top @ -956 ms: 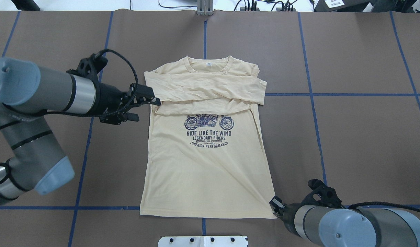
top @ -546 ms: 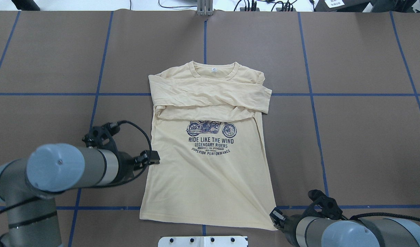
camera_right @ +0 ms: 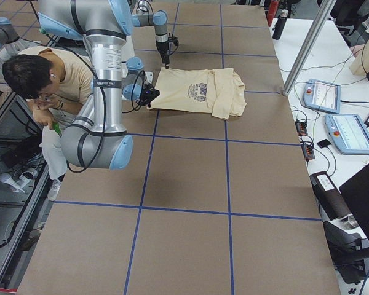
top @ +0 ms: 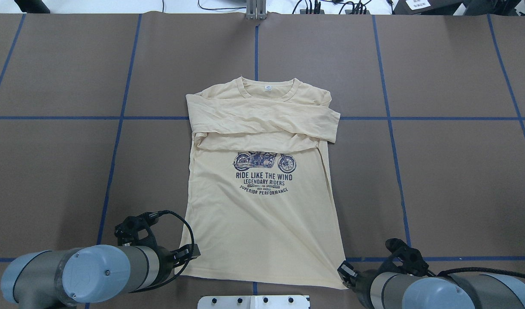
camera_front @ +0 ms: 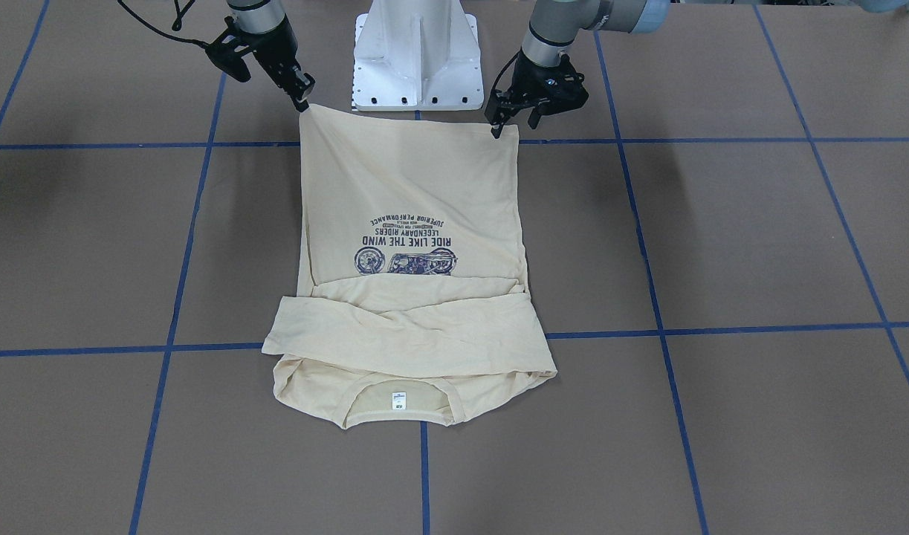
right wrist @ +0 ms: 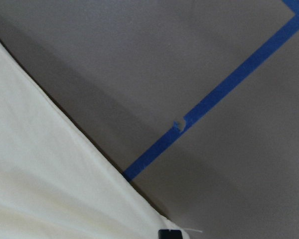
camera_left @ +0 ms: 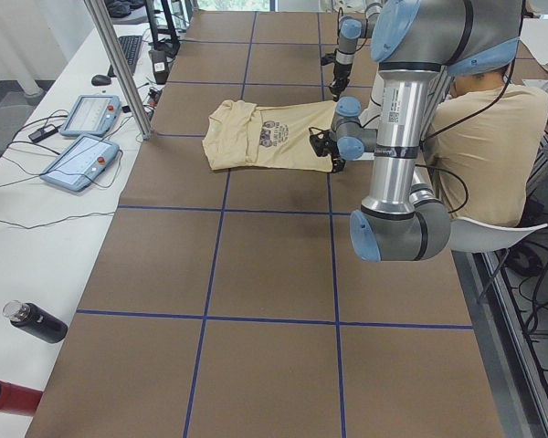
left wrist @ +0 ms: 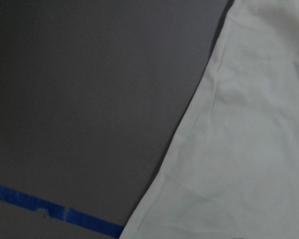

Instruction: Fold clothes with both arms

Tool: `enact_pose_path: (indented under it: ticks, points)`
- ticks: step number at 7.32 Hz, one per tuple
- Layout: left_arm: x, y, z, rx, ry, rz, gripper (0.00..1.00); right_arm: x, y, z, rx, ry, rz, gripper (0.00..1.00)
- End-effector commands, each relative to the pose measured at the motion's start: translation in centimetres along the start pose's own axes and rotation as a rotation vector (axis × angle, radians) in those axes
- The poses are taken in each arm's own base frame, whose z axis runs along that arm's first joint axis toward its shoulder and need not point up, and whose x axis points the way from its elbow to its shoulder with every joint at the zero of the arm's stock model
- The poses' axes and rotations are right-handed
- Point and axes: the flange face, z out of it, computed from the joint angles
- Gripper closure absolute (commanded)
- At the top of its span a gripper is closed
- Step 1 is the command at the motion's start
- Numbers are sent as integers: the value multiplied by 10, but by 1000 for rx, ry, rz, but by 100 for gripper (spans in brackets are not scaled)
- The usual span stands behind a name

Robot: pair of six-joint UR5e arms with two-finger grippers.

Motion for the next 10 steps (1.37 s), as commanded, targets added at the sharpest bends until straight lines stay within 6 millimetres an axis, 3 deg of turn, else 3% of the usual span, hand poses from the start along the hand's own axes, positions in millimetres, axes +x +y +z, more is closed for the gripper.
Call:
enact_pose_path:
  ticks: [1, 3, 4, 5, 6, 9, 10]
  points:
    - [-2, 6, 7, -6, -14, -1, 19, 0, -1, 0, 1, 1, 0, 100]
    - [-3, 7, 8, -8, -17, -12, 29, 1, -1, 0, 2, 2, 0, 100]
    - [-2, 7, 7, -9, -14, -13, 48, 1, -1, 0, 2, 2, 0, 100]
    - [0, 7, 5, -11, -9, -14, 87, 1, -1, 0, 2, 2, 0, 100]
    - [-3, 7, 6, -11, -14, -13, 95, 0, -1, 0, 1, 1, 0, 100]
    - [-3, 7, 5, -11, -14, -13, 94, 0, -1, -3, -1, -3, 1, 100]
    - [-4, 7, 4, -6, -33, -14, 66, 0, -1, -3, -1, -3, 1, 100]
